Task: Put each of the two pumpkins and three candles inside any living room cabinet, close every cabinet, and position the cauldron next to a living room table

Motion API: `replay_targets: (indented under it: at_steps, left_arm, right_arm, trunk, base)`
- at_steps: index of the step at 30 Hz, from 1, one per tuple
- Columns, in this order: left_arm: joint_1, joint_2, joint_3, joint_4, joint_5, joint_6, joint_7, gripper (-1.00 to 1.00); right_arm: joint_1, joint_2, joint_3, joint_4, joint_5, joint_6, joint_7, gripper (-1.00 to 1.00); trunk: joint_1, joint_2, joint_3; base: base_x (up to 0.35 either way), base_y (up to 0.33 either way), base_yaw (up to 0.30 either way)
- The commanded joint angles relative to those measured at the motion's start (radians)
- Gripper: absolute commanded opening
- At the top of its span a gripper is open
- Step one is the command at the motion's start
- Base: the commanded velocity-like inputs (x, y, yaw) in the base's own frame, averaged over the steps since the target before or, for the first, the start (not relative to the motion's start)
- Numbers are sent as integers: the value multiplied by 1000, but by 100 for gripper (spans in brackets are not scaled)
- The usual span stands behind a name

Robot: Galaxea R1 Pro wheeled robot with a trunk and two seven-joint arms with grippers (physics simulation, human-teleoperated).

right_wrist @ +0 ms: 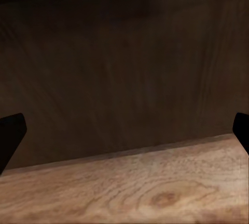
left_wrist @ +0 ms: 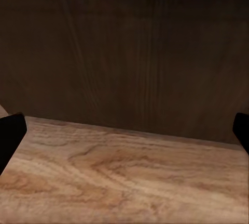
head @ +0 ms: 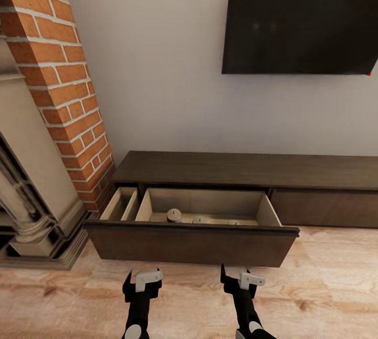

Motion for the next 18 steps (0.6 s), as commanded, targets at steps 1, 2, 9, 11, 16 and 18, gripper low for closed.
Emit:
replay_targets:
  at_steps: [1,2,9,11,16,18]
  left_arm:
    - [-1,1,-6,0,10,-6,5,100]
    - [-1,1,-6,0,10,-6,5,100]
    - [-1,3,-6,-6,11,-6,5,100]
    - [-1,3,-6,-8,11,-6,5,100]
    - [-1,3,0,-11,14,-6,5,100]
    - [-1,4,2,-12,19,-6,5,100]
  right_arm:
    - [-1,0,9,0,-2,-2,-8,100]
    - [-1,-1,9,1,-2,-2,-8,100]
    - [-1,-1,9,1,-2,-2,-8,100]
    - [-1,-2,8,1,-2,-2,-8,100]
    - [-1,-1,7,2,-4,-2,-9,100]
    - [-1,-1,7,2,-4,-2,-10,100]
  trunk:
    - [4,-8,-4]
    - [8,-15,-7]
    - [34,-64,-29]
    - [34,-64,-29]
    - [34,-64,-29]
    - [34,-64,-29]
  base:
    - [0,0,0]
    - [0,0,0]
    - [0,0,0]
    - [0,0,0]
    - [0,0,0]
    - [13,0,0]
